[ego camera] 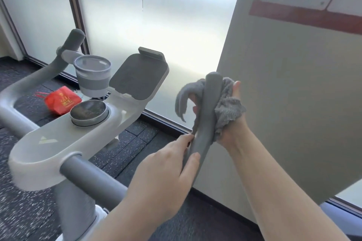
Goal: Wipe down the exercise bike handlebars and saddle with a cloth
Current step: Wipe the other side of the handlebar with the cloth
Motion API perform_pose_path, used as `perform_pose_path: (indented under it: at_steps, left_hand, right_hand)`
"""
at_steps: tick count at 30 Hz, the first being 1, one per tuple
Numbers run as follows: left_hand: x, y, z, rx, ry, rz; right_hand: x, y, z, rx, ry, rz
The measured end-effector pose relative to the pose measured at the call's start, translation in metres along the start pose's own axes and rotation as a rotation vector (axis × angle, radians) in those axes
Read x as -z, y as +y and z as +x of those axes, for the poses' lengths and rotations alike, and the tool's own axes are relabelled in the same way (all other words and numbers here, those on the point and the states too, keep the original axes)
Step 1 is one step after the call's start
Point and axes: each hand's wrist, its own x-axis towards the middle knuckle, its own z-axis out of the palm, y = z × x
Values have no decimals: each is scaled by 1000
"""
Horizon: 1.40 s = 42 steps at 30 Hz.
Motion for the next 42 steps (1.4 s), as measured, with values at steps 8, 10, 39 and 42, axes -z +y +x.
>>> perform_pose_path:
  at_steps: [8,10,39,42]
  left_hand:
    - [1,0,1,-15,-14,64]
    - [1,-1,0,-28,-34,40]
    - [16,-34,7,-118,-277,-161]
    - [16,-33,6,-129,-259,-153]
  right_hand:
    - [0,27,-40,99,338,-398]
    - [4,24,-55,286,329,-890]
    - [-23,5,-25,981,277,-1921]
    - [-35,3,1,1056,524,-1772]
